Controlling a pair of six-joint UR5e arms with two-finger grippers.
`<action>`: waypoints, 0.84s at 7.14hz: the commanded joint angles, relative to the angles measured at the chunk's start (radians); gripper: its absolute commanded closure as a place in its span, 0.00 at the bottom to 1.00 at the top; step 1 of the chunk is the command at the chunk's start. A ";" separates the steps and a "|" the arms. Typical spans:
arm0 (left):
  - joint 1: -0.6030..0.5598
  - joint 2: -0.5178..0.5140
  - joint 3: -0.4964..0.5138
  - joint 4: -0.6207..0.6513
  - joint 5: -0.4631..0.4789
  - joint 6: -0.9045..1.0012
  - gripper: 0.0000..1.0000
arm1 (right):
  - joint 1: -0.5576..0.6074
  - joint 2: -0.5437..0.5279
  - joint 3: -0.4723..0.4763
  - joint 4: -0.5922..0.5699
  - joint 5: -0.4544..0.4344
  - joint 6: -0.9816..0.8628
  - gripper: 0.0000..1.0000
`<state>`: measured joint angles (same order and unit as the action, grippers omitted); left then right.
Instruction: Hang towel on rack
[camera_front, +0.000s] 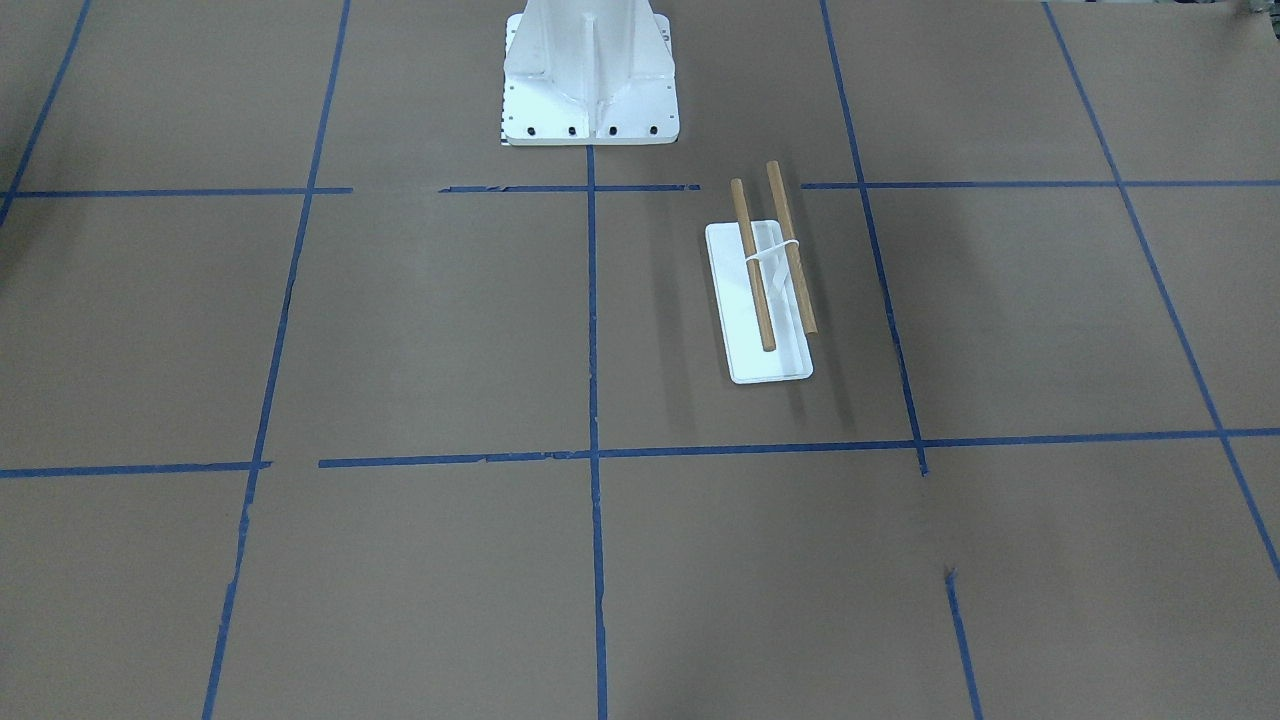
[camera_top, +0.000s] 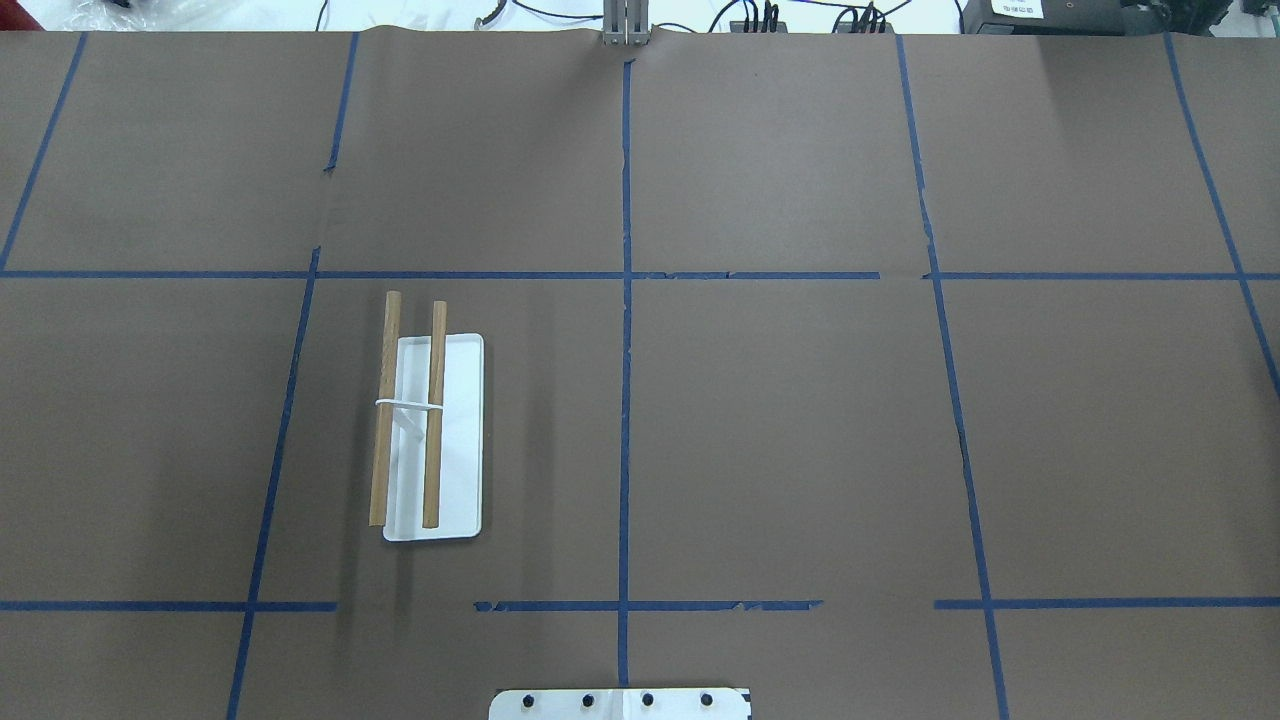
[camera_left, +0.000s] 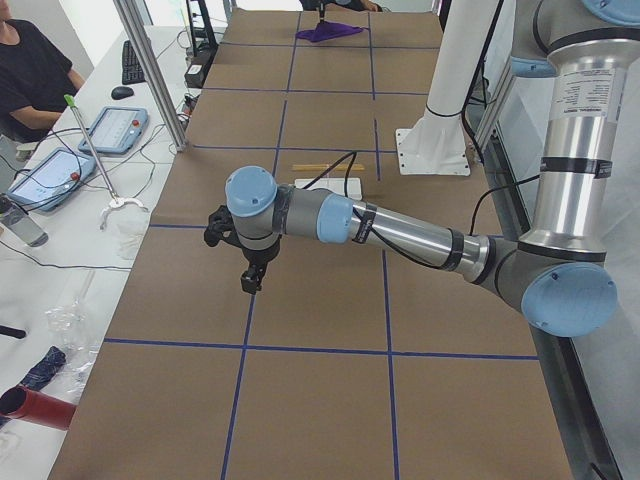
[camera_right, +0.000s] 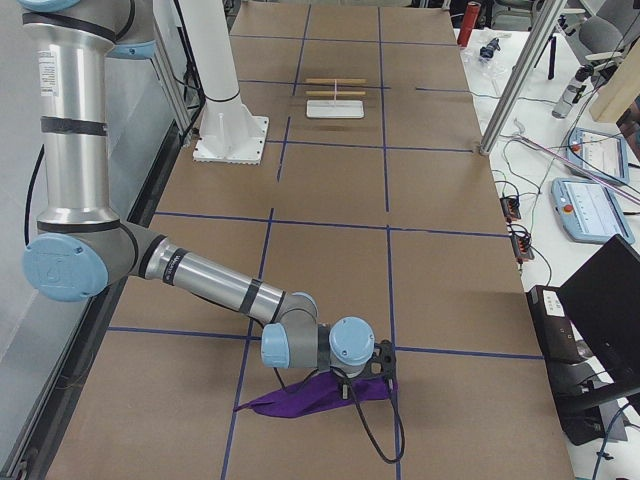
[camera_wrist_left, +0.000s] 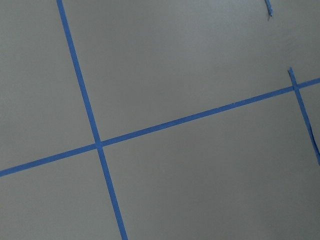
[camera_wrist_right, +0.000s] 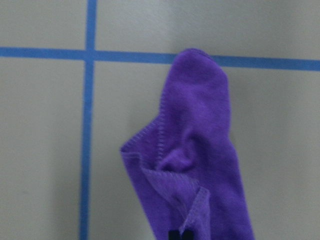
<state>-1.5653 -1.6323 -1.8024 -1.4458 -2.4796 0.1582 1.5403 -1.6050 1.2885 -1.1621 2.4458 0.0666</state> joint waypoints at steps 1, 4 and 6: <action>0.007 -0.052 -0.009 -0.048 -0.057 -0.213 0.00 | -0.021 -0.006 0.186 -0.001 0.155 0.218 1.00; 0.102 -0.052 0.003 -0.415 -0.071 -0.646 0.00 | -0.265 0.060 0.539 0.002 0.173 0.732 1.00; 0.250 -0.122 0.000 -0.579 -0.071 -0.940 0.00 | -0.415 0.306 0.591 0.002 0.121 1.192 1.00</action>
<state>-1.4024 -1.7119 -1.8007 -1.9312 -2.5506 -0.5832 1.2244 -1.4441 1.8382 -1.1597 2.6038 0.9841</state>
